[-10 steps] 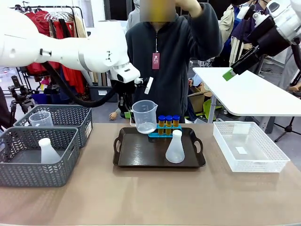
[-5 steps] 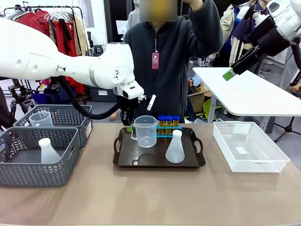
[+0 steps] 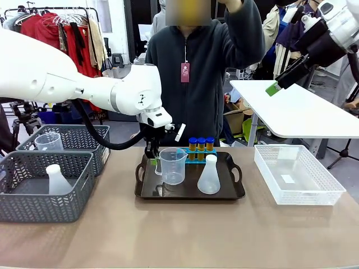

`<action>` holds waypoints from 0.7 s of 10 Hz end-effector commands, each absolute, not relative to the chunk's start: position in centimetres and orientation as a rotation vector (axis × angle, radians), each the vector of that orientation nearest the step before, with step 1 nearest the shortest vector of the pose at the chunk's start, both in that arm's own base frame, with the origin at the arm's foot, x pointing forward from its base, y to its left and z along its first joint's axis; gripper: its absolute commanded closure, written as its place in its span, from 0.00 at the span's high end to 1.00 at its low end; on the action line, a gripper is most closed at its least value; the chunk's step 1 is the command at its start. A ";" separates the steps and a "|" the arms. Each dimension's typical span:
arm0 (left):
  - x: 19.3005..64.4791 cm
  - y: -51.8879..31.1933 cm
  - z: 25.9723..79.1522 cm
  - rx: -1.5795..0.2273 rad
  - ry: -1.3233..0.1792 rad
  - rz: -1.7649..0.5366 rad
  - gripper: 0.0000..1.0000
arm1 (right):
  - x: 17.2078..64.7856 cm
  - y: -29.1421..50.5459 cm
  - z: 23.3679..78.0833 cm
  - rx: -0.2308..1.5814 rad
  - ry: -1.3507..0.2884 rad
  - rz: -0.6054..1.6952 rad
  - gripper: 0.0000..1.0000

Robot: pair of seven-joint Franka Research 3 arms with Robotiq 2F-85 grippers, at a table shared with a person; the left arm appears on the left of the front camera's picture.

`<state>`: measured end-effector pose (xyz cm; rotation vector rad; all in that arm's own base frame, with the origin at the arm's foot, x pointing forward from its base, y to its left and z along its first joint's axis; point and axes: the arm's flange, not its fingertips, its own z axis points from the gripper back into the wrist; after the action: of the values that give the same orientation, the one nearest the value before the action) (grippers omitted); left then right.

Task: Prepare the laboratory tools.
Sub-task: Pick up one Large Measuring Cup and place it on the Handle tray.

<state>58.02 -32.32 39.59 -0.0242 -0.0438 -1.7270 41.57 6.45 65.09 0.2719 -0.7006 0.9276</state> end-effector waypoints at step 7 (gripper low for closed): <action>58.3 -31.8 39.7 -0.010 -0.027 -1.710 0.92 | 41.5 6.4 65.2 0.288 -0.706 0.932 1.00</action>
<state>58.42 -32.18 39.37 -0.0196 -0.0389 -1.7240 41.57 6.45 65.09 0.2719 -0.7006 0.9276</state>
